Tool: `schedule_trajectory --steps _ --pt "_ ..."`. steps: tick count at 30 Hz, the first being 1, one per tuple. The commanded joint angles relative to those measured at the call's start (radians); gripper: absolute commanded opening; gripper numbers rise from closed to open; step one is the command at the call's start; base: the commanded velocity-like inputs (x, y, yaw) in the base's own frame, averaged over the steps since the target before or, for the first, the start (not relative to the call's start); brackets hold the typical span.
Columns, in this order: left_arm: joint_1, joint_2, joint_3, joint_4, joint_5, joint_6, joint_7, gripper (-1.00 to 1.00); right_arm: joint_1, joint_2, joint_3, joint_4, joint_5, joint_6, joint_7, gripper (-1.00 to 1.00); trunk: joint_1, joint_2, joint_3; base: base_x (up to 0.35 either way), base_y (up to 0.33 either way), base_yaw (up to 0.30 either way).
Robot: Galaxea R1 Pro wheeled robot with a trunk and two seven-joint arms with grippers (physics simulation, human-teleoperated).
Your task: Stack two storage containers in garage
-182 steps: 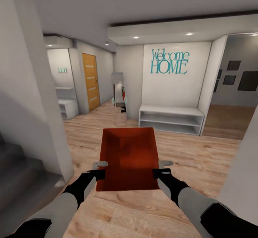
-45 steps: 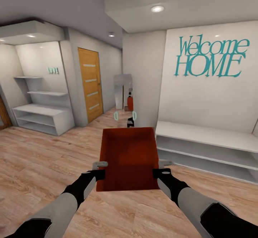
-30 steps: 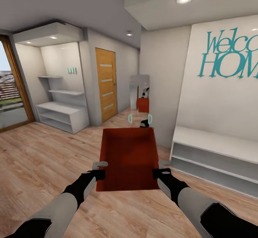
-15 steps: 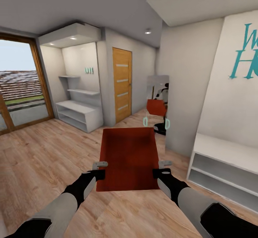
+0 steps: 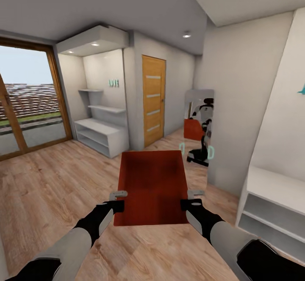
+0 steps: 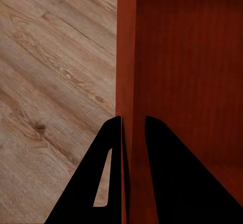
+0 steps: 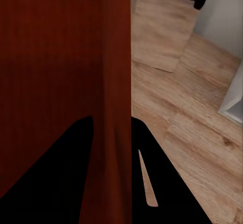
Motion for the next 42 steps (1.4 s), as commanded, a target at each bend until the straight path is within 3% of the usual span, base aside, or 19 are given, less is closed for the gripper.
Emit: schedule_trajectory --steps 1,15,42 --pt "-0.001 0.0 0.006 -0.009 -0.002 0.005 0.01 -1.0 0.0 -0.001 0.027 0.0 -0.035 0.007 0.023 -1.0 0.001 -0.002 -0.002 0.324 0.0 0.002" --pt "-0.001 0.0 0.006 -0.01 -0.002 0.005 0.01 -1.0 0.0 0.0 0.027 0.0 -0.034 0.007 0.023 -1.0 0.001 -0.002 -0.002 0.324 0.0 0.012" --pt "-0.001 0.0 0.006 -0.009 -0.002 0.005 0.01 -1.0 0.0 -0.001 0.027 0.0 -0.035 0.007 0.023 -1.0 0.001 -0.002 -0.002 0.324 0.0 0.231"
